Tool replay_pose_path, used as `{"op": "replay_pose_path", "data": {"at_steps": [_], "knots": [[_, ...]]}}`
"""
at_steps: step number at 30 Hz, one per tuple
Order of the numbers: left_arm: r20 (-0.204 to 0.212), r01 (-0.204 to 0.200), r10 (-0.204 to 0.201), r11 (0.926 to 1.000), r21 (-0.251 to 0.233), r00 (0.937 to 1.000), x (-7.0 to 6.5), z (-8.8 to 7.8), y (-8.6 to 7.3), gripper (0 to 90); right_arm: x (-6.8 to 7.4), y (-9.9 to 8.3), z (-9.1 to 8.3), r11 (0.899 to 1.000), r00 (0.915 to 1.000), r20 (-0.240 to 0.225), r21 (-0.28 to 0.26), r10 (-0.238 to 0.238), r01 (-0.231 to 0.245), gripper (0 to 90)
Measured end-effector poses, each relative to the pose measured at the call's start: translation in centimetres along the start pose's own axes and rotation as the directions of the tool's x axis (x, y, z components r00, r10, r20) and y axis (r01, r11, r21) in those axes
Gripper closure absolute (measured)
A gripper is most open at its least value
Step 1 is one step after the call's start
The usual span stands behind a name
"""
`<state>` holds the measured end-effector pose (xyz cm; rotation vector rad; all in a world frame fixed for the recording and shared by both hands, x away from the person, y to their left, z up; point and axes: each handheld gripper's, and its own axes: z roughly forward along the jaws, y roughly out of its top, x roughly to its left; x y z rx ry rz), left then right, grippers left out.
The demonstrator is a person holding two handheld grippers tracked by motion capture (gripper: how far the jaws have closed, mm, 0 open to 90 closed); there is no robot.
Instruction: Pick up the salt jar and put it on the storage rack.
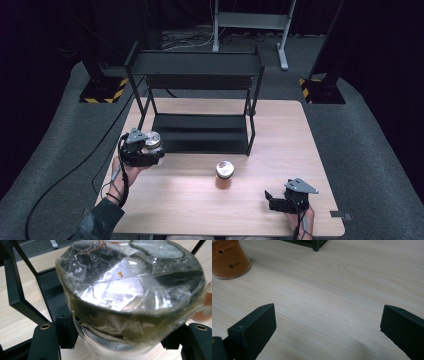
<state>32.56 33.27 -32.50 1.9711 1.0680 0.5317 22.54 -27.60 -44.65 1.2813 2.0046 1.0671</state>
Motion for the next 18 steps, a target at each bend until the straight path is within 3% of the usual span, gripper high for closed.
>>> {"op": "replay_pose_path", "data": {"at_steps": [18], "knots": [[0.019, -0.026, 0.026, 0.9996, -0.011, 0.9995, 0.2, 0.2, 2.3, 30.8, -0.1, 0.1, 0.1, 1.000, 1.0000, -0.003, 0.006, 0.001, -0.001, 0.0]]}}
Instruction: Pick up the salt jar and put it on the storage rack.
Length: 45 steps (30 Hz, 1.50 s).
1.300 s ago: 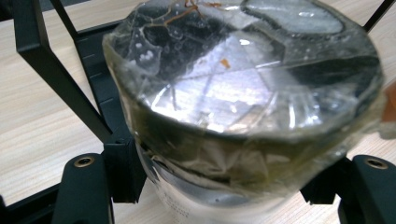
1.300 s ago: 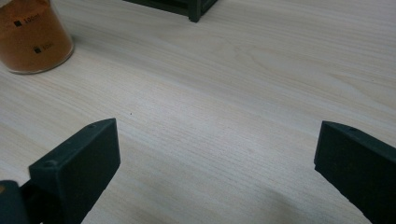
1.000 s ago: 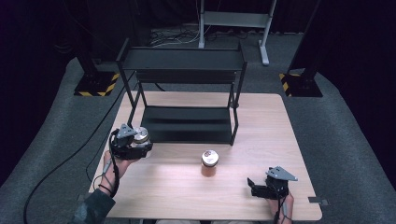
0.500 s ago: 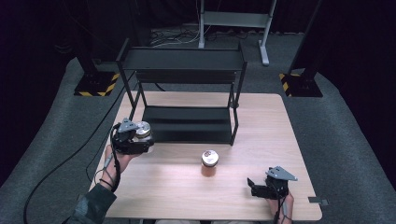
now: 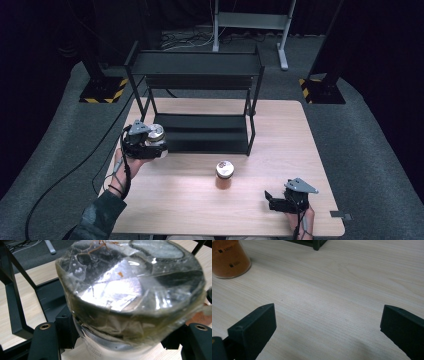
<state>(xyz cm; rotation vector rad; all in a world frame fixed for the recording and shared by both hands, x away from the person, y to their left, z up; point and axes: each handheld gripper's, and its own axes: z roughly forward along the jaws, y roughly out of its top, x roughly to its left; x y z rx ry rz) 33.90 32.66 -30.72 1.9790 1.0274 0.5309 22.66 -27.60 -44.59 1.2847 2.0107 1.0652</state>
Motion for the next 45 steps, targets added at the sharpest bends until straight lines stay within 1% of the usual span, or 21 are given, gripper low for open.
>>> {"op": "replay_pose_path", "data": {"at_steps": [3, 5, 8, 18, 24, 28, 36, 45], "knots": [[0.000, -0.007, 0.007, 1.0000, 0.000, 1.0000, 0.1, 0.0, 0.6, 30.8, 0.0, 0.0, 0.0, 1.000, 1.0000, 0.000, -0.001, 0.001, -0.001, 0.0], [-0.001, -0.005, 0.005, 1.0000, -0.003, 1.0000, 0.0, 0.0, 0.7, 30.8, 0.0, 0.0, 0.0, 1.000, 1.0000, 0.000, 0.000, 0.001, -0.001, 0.0], [-0.004, -0.016, 0.016, 0.9999, -0.002, 0.9999, 0.1, -0.1, 1.2, 30.8, 0.0, 0.0, 0.0, 1.000, 1.0000, 0.000, -0.001, 0.001, -0.001, 0.0], [-0.010, -0.028, 0.028, 0.9996, 0.000, 0.9995, 0.4, -0.4, 2.5, 30.8, 0.0, 0.0, 0.0, 1.000, 1.0000, -0.001, -0.002, 0.001, -0.001, 0.0], [-0.008, -0.035, 0.035, 0.9994, 0.003, 0.9993, 0.5, -0.6, 3.2, 30.8, 0.0, 0.0, 0.0, 1.000, 1.0000, 0.000, -0.001, 0.001, -0.001, 0.0], [-0.007, -0.047, 0.047, 0.9989, 0.009, 0.9989, 0.6, -0.6, 3.9, 30.8, 0.0, 0.0, 0.0, 1.000, 1.0000, 0.000, 0.000, 0.002, -0.002, 0.0], [-0.010, -0.063, 0.063, 0.9980, 0.007, 0.9979, 0.6, -0.8, 5.1, 30.8, 0.0, 0.0, 0.0, 1.000, 1.0000, 0.000, 0.000, 0.001, -0.001, 0.0], [-0.004, -0.072, 0.072, 0.9974, 0.004, 0.9974, 0.7, -0.9, 6.3, 30.7, 0.0, 0.0, 0.0, 1.000, 1.0000, 0.000, 0.001, 0.003, -0.003, 0.0]]}}
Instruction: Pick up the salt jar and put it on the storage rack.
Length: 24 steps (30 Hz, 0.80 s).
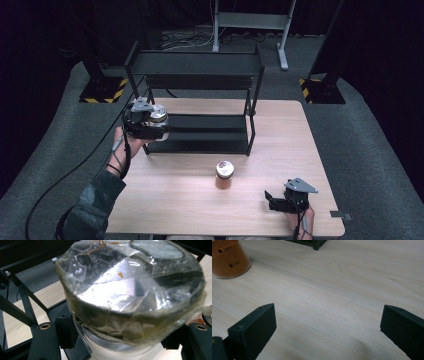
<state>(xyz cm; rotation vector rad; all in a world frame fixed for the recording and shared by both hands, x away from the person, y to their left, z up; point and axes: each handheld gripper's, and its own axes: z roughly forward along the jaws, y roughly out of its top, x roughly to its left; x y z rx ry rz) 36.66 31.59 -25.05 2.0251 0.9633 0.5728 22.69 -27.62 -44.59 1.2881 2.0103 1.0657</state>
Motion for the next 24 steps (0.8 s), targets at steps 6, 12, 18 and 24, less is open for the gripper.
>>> {"op": "replay_pose_path", "data": {"at_steps": [6, 12, 18, 24], "knots": [[0.006, -0.011, 0.011, 0.9999, 0.002, 0.9999, 0.0, 0.0, 0.9, 30.8, 0.0, 0.0, 0.0, 1.000, 1.0000, -0.001, 0.001, 0.001, -0.001, 0.0], [0.004, -0.021, 0.021, 0.9998, 0.005, 0.9998, 0.0, -0.1, 1.8, 30.8, 0.0, 0.0, 0.0, 1.000, 1.0000, -0.001, 0.001, 0.001, -0.001, 0.0], [0.008, -0.028, 0.028, 0.9996, 0.009, 0.9996, 0.1, -0.3, 2.6, 30.7, 0.0, 0.0, 0.0, 1.000, 1.0000, -0.001, 0.002, 0.000, 0.000, 0.0], [0.002, -0.038, 0.038, 0.9992, 0.012, 0.9993, 0.1, -0.4, 3.4, 30.7, 0.0, 0.0, 0.0, 1.000, 1.0000, -0.001, 0.002, 0.000, 0.000, 0.0]]}}
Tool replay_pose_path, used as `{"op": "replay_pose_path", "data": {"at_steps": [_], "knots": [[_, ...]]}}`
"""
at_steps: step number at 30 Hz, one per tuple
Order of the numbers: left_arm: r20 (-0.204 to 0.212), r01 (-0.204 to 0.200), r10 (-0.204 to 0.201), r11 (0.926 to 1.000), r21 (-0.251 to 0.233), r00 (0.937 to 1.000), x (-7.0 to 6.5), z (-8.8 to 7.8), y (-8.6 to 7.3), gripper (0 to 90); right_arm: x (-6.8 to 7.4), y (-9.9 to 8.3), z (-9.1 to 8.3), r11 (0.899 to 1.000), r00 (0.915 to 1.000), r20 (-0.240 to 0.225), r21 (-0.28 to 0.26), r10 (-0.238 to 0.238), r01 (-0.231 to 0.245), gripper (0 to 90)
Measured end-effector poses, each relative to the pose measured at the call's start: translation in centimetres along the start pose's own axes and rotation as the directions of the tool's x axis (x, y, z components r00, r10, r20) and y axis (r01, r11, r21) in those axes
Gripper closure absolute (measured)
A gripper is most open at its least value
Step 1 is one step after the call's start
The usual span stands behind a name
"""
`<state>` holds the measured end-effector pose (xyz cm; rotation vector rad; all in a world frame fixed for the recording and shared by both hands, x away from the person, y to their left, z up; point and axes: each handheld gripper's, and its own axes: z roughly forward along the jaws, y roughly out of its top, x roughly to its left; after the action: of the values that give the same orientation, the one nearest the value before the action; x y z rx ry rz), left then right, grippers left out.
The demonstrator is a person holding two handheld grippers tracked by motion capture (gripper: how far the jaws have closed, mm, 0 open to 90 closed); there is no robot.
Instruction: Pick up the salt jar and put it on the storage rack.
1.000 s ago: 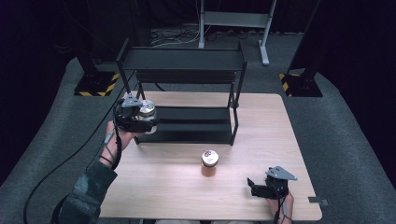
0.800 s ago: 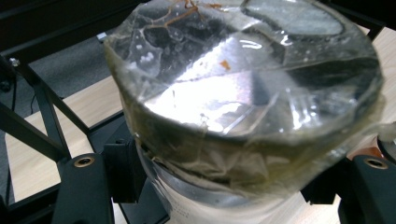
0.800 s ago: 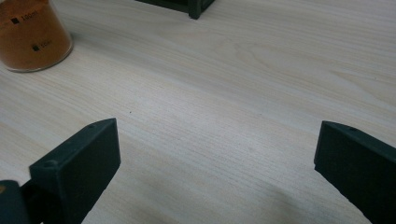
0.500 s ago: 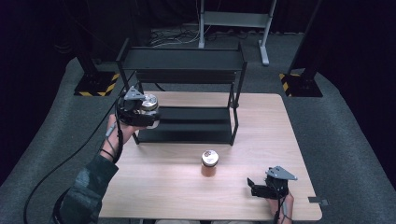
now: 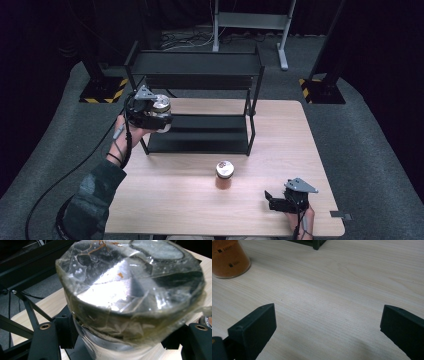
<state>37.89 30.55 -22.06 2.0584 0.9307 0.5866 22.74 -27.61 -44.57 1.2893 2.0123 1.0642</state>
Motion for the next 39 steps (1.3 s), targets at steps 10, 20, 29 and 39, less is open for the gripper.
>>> {"op": "replay_pose_path", "data": {"at_steps": [10, 20, 29, 39], "knots": [[-0.006, -0.020, 0.020, 0.9998, 0.006, 0.9998, 0.0, -0.2, 1.2, 30.7, 0.0, 0.1, 0.0, 1.000, 1.0000, 0.000, 0.003, 0.000, 0.000, 0.0], [-0.011, -0.039, 0.039, 0.9990, 0.021, 0.9992, 0.1, -0.3, 2.4, 30.7, 0.0, 0.1, 0.0, 1.000, 1.0000, -0.002, 0.003, 0.001, -0.001, 0.0], [-0.023, -0.056, 0.056, 0.9979, 0.034, 0.9982, 0.1, -0.5, 3.5, 30.8, 0.0, 0.0, 0.0, 1.000, 1.0000, -0.001, 0.002, 0.002, -0.002, 0.0], [-0.036, -0.074, 0.076, 0.9962, 0.045, 0.9965, 0.0, -0.9, 4.6, 30.8, 0.0, 0.1, 0.0, 1.000, 1.0000, -0.001, 0.003, 0.000, 0.000, 0.0]]}}
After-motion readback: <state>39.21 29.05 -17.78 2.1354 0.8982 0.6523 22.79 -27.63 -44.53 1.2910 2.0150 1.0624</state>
